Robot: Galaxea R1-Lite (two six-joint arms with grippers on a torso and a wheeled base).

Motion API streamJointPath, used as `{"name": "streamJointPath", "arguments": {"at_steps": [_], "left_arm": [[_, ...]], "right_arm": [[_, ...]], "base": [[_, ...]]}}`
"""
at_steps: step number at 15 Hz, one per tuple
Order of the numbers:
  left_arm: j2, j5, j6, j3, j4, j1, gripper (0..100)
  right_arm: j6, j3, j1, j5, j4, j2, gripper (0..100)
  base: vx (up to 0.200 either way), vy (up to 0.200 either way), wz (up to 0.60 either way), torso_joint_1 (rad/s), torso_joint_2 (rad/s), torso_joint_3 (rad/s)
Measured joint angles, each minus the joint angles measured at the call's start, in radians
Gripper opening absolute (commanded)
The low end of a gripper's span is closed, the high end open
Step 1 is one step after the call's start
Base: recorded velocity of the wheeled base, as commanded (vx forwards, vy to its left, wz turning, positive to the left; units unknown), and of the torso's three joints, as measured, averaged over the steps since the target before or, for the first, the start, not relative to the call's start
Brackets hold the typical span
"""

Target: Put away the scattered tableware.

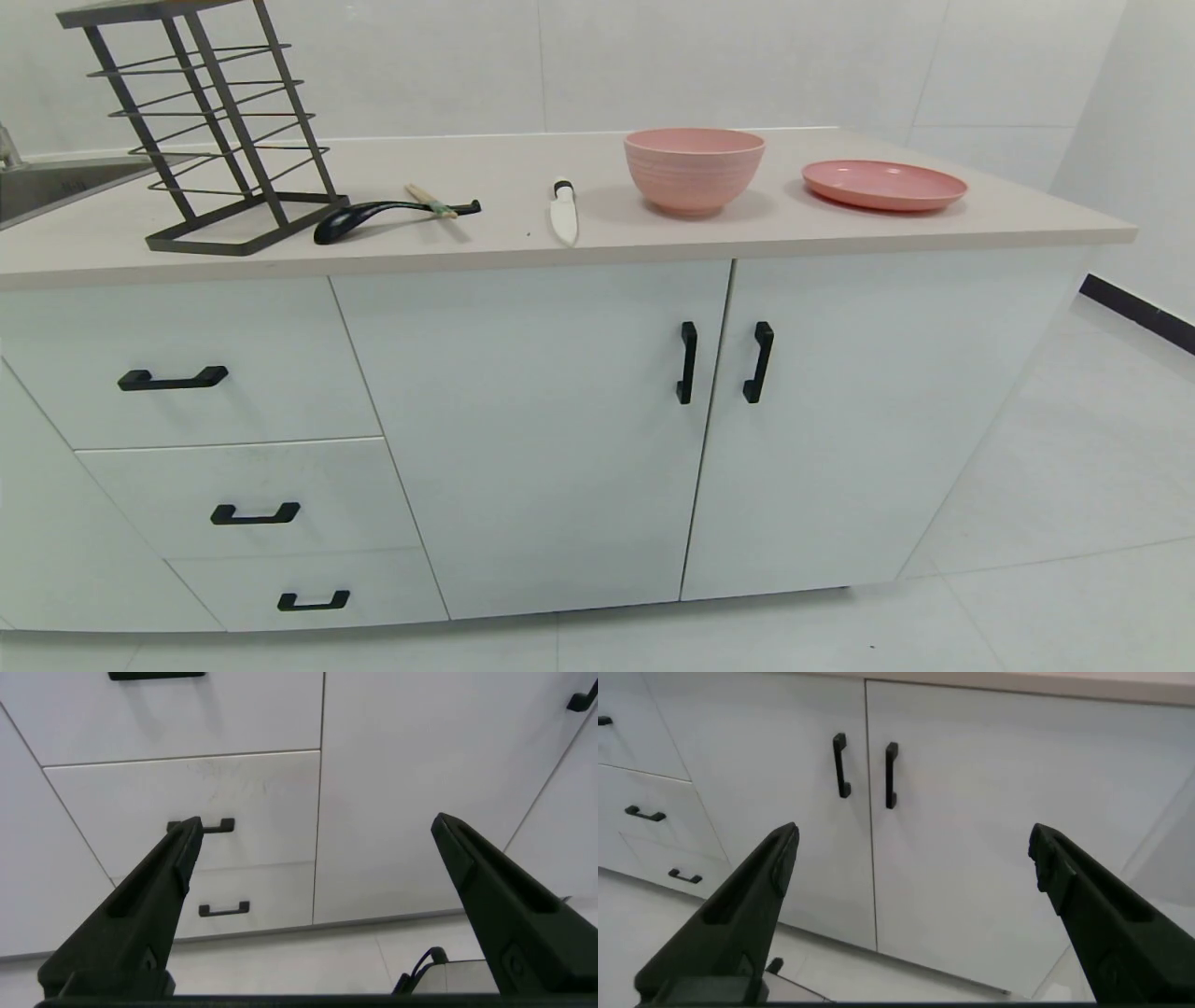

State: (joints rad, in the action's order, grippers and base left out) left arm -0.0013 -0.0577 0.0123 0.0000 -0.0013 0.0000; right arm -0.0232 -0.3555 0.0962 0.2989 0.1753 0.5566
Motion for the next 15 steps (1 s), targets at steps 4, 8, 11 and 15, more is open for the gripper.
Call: {"name": "streamJointPath", "arguments": {"at_steps": [4,8,11,15], "left_arm": [[0.0,0.0,-0.001,0.0,0.0,0.0,100],[0.0,0.001,-0.001,0.0,0.0,0.0,100],[0.0,0.003,-0.001,0.0,0.0,0.0,100],[0.0,0.003,-0.001,0.0,-0.001,0.002,100]], "right_arm": [[-0.035,-0.059,0.025,0.007,0.257,0.357,100],[-0.051,-0.096,0.036,0.029,0.404,0.616,100],[-0.052,-0.104,0.068,0.045,0.438,0.718,100],[-0.052,-0.106,0.081,0.057,0.513,0.823,100]], "base": [[0.0,0.0,0.0,0.0,0.0,0.0],[0.0,0.0,0.0,0.0,0.0,0.0],[-0.133,-0.133,0.0,0.006,0.0,0.003],[-0.05,-0.05,0.0,0.002,0.0,-0.001]]}}
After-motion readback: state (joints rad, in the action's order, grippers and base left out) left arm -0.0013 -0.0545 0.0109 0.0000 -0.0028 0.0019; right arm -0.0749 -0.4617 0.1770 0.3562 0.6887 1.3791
